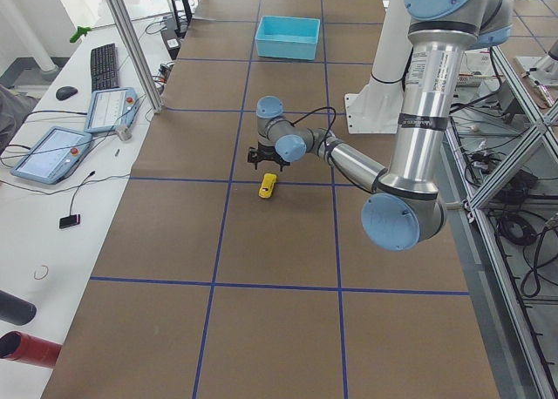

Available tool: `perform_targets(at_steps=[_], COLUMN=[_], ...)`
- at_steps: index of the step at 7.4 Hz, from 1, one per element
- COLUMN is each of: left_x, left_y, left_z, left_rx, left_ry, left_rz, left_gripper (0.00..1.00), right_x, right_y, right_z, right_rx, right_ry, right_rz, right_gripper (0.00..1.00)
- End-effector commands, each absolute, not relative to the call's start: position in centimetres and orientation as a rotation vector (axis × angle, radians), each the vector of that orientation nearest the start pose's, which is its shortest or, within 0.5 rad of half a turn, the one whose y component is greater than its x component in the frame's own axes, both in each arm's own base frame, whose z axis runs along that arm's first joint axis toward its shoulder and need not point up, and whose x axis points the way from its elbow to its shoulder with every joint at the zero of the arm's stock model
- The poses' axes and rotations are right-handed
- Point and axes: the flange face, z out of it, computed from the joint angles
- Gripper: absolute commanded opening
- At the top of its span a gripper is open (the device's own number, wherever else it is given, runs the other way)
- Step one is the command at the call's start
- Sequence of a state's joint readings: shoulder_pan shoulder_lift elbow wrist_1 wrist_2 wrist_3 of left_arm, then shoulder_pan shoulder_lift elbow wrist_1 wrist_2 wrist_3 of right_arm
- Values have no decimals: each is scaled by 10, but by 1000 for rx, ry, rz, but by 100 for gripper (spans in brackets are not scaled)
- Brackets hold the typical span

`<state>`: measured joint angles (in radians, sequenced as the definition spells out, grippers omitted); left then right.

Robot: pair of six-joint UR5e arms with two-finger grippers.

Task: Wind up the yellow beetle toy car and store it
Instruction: 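Press the left gripper down on the car's roof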

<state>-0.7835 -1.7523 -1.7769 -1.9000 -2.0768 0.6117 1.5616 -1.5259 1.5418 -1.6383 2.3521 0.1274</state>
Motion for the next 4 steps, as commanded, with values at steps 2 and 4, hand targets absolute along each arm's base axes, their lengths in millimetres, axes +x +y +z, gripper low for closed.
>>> perform_targets(at_steps=[2, 4], left_x=[359, 361], left_y=[-476, -472], left_z=[437, 439], left_rx=[712, 718], left_ry=[600, 611], left_rz=[1491, 1499], left_gripper=[100, 100], right_x=[57, 57], right_y=[-508, -508], right_z=[656, 656], right_rx=[-104, -104], right_ry=[-791, -793], right_rz=[133, 133], right_gripper=[100, 100])
